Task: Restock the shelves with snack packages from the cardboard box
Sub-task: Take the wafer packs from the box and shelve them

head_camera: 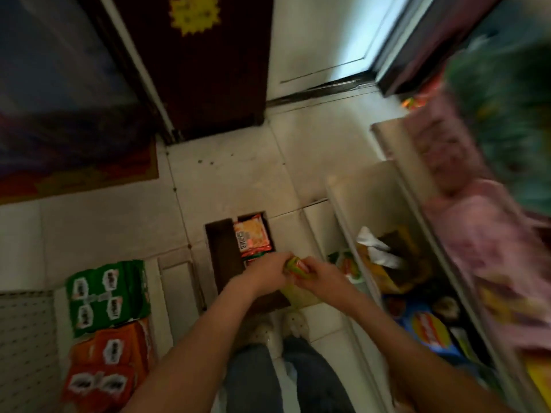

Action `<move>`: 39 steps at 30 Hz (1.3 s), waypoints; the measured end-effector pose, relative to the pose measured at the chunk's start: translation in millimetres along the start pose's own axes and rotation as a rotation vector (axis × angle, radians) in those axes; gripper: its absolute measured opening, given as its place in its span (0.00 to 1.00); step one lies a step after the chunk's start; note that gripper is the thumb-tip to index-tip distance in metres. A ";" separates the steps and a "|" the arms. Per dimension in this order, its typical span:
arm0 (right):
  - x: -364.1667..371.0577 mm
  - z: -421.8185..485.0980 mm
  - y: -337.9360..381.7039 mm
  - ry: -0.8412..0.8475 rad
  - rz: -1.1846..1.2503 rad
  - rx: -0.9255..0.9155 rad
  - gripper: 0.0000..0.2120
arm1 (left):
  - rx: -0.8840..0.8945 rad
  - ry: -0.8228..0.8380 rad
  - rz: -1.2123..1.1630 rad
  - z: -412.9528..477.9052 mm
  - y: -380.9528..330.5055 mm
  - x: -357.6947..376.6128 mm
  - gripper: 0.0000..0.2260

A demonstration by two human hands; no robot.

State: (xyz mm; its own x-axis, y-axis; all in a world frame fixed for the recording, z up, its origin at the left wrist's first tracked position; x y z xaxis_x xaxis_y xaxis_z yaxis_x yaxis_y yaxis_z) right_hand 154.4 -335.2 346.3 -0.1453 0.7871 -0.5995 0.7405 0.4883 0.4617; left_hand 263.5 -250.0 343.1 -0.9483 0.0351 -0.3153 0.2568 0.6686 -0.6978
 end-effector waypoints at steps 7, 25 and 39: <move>-80.4 -154.0 -5.3 -0.203 0.101 0.100 0.21 | 0.257 0.173 0.166 -82.4 -145.5 13.6 0.17; -48.9 -532.0 -160.9 -0.983 0.595 0.531 0.12 | 0.585 0.525 0.233 -196.9 -334.5 253.9 0.18; -34.2 -558.3 -278.4 -0.816 0.237 0.730 0.30 | 0.387 0.217 -0.123 -195.2 -318.4 332.0 0.09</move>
State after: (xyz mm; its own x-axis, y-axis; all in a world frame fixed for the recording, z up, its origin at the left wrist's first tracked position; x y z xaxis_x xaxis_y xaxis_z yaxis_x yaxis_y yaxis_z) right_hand -413.1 -287.7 603.2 0.3262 0.2167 -0.9201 0.9386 -0.1902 0.2879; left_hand -169.5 -306.3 586.2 -0.9827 0.1546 -0.1019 0.1512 0.3523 -0.9236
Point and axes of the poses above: each hand's wrist, its own z-axis towards the middle knuckle, its own x-axis out of the palm, y = z × x, the point moved 4 cm from there along z, towards the middle knuckle, and after that the axes turned 11 degrees about -z, right-handed, at the moved point
